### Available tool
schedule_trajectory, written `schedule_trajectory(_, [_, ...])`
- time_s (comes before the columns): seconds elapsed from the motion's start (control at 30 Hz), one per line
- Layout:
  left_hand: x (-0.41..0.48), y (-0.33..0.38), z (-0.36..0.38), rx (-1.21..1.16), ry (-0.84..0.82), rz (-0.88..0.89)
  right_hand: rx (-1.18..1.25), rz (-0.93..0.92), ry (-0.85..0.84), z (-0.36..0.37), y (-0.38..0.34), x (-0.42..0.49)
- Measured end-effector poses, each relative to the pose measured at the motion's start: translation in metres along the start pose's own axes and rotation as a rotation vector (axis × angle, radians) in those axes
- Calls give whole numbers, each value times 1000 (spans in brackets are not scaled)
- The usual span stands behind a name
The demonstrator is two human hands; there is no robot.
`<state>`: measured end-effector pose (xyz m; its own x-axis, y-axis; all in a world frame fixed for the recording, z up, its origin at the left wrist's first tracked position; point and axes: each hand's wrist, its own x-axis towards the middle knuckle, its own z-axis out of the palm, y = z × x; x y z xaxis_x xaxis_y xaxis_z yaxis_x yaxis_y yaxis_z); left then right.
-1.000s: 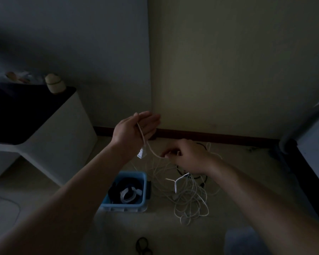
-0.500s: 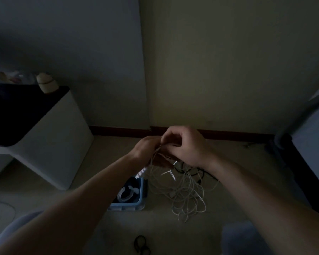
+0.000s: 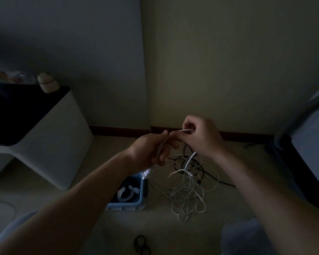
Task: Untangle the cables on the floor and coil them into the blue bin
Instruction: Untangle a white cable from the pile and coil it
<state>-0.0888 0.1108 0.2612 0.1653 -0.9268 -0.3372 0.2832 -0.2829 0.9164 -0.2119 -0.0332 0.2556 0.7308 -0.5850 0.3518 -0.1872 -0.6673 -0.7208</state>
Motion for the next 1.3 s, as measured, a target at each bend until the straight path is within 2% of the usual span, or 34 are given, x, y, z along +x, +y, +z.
schedule_trajectory(0.2, [-9,4,4,-63,-145,33,70,62,-82,4,7,1])
schedule_trajectory(0.37, [-16,11,11,-233,-160,102,423,250,-251,26,17,1])
schedule_trajectory(0.53, [-14,21,3,-568,-27,92,452,503,-491,39,19,-6])
schedule_trajectory(0.67, [-11,25,-9,-621,147,184,307,522,-565,47,28,-10])
schedule_trajectory(0.77, [-12,30,-19,-673,200,265,350,567,-630,50,30,-13])
schedule_trajectory(0.83, [-12,31,-29,-700,227,289,267,496,-647,50,27,-17])
schedule_trajectory(1.0, [-9,32,-46,-698,290,340,-43,112,-588,47,6,-24])
schedule_trajectory(1.17, [-4,26,-46,-540,359,322,-128,17,-643,42,-16,-31])
schedule_trajectory(1.3, [1,18,-39,-293,423,290,-54,1,-484,36,-31,-30])
